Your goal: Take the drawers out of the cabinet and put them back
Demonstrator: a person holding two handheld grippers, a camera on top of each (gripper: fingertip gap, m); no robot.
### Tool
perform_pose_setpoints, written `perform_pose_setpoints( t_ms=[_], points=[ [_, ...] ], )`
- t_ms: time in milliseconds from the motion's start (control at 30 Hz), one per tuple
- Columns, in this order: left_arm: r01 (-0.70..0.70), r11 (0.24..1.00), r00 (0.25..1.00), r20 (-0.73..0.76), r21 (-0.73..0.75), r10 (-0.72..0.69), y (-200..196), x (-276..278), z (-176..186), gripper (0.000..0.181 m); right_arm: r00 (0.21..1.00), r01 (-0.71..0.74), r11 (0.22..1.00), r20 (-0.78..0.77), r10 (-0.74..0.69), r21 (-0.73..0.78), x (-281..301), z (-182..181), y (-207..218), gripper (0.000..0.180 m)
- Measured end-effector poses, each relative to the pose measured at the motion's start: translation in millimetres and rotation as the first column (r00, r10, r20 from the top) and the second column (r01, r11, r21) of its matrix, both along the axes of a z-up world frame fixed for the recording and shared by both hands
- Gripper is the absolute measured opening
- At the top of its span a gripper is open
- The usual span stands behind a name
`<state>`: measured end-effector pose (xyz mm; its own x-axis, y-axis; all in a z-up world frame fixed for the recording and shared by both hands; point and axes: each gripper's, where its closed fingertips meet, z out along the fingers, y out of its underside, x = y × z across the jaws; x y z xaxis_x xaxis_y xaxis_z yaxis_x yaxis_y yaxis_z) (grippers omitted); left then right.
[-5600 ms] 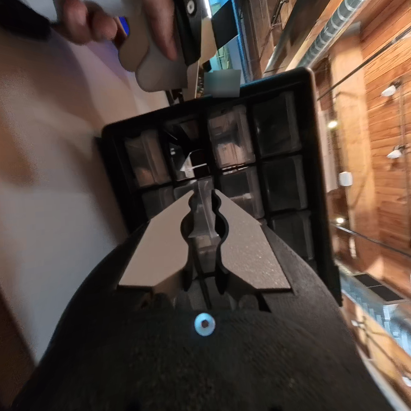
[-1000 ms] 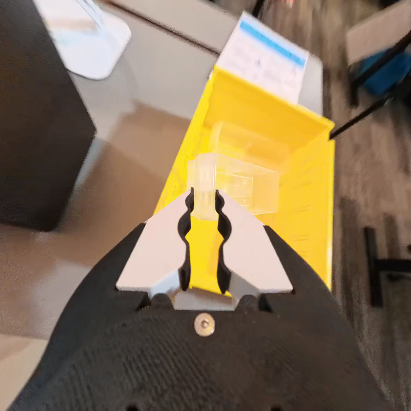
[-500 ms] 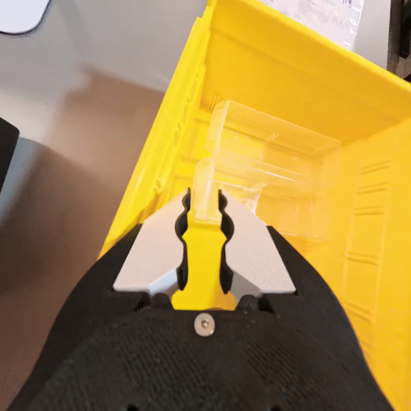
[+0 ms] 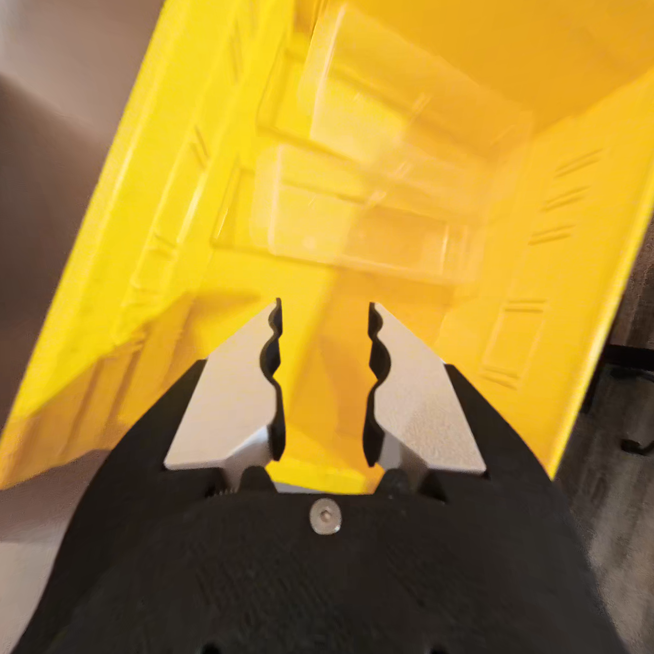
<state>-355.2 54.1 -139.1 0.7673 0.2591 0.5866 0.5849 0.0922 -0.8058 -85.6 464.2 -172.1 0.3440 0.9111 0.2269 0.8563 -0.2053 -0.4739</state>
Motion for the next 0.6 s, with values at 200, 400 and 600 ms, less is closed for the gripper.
perform_pose_setpoints(
  t_ms=[200,400,600],
  points=[
    [-0.001,1.0,1.0,0.002,0.0,0.001,-0.1,-0.3,-0.2,0.034,0.996,-0.029,1.0,0.084,0.029,0.007,-10.7,-28.6,-3.0,0.038],
    [-0.001,1.0,1.0,0.002,0.0,0.001,-0.1,-0.2,-0.2,0.034,0.996,0.021,0.999,-0.091,-0.017,0.043,-39.3,-20.7,7.5,0.04],
    [0.0,1.0,1.0,-0.001,-0.002,0.0,0.0,-0.1,-0.2,0.034,0.99,0.066,0.996,-0.127,-0.058,0.058,-32.5,-2.3,10.9,0.042]
  ],
)
